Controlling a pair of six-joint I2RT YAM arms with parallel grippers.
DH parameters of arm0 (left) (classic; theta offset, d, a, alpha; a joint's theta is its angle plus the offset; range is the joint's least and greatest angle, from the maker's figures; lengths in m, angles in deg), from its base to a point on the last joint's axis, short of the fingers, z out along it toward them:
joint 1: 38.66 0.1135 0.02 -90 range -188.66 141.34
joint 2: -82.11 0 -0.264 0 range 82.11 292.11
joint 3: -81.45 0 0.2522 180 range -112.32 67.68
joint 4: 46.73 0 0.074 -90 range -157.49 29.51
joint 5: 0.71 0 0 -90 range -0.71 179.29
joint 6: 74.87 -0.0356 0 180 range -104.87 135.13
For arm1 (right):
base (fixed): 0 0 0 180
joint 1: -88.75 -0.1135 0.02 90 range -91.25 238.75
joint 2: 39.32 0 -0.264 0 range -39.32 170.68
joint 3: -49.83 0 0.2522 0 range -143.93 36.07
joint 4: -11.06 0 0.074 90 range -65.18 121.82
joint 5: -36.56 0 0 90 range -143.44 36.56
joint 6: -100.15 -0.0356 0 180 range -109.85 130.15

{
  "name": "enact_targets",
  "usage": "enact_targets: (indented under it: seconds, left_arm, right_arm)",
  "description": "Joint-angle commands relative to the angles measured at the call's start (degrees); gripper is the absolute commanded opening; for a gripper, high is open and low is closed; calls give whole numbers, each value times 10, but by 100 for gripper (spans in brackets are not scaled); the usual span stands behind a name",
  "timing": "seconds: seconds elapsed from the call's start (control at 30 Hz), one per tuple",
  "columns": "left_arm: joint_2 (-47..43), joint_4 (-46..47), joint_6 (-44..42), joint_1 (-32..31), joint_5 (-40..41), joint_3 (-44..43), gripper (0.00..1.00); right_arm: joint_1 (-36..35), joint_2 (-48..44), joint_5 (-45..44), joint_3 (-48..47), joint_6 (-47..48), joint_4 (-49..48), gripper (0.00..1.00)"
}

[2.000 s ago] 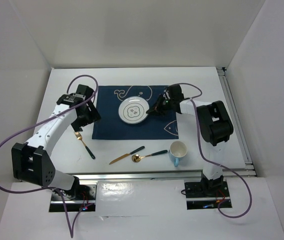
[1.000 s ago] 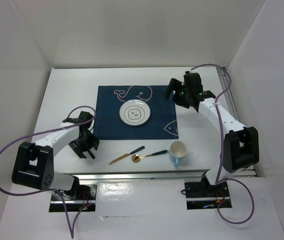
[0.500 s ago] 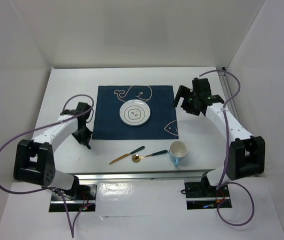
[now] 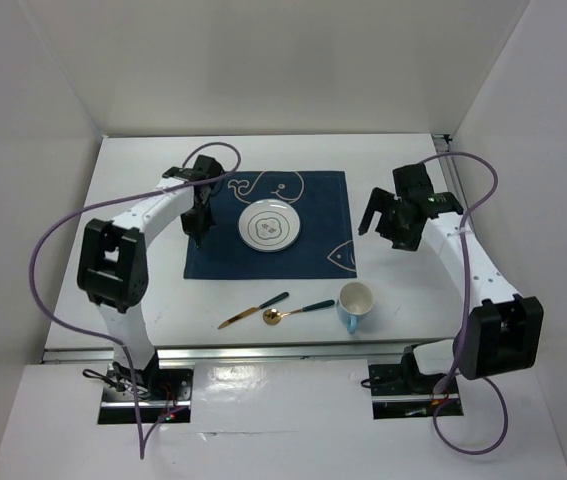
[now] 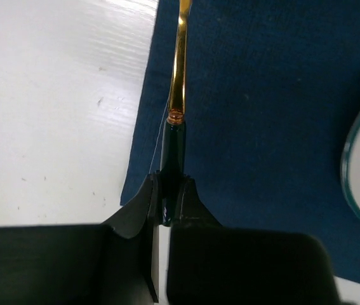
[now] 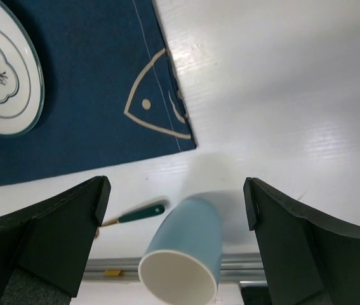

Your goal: Set the dinner table for one person

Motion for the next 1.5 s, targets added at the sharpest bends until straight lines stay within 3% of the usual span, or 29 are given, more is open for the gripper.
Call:
enact_targets:
  seconds: [0.0, 0.33, 0.43, 0.73, 0.87, 0.97, 1.1, 1.13, 1.17, 1.47]
  left_arm:
    - [51, -21, -52, -10, -7, -46, 0]
    - [116, -10, -74, -21, -29, -74, 0]
    - [121, 3, -74, -26, -34, -69, 0]
    - [131, 23, -93, -38, -39, -63, 0]
    - [141, 13, -93, -38, -39, -63, 12]
    - [141, 7, -80, -38, -39, -68, 33]
    - [126, -6, -59, -38, -26, -75, 73]
    - [126, -6, -53, -38, -19, -80, 75]
    - [118, -6, -53, -38, -19, -80, 87]
    - [42, -48, -26, -38, 11, -143, 88]
  right_arm:
    - [3, -38, 22, 1, -19, 53, 100]
    - [3, -122, 94, 101, -81, 70, 94]
    - [3, -143, 110, 126, -81, 59, 86]
    - [-7, -163, 67, 138, -105, 103, 84]
    - [-7, -177, 84, 165, -110, 108, 79]
    - [-7, -195, 89, 191, -115, 108, 78]
    - [-7, -208, 108, 208, -115, 89, 72]
    - [-7, -208, 108, 208, -110, 89, 70]
    - [-13, -208, 108, 208, -104, 89, 70]
    - [-62, -197, 73, 214, -128, 86, 49]
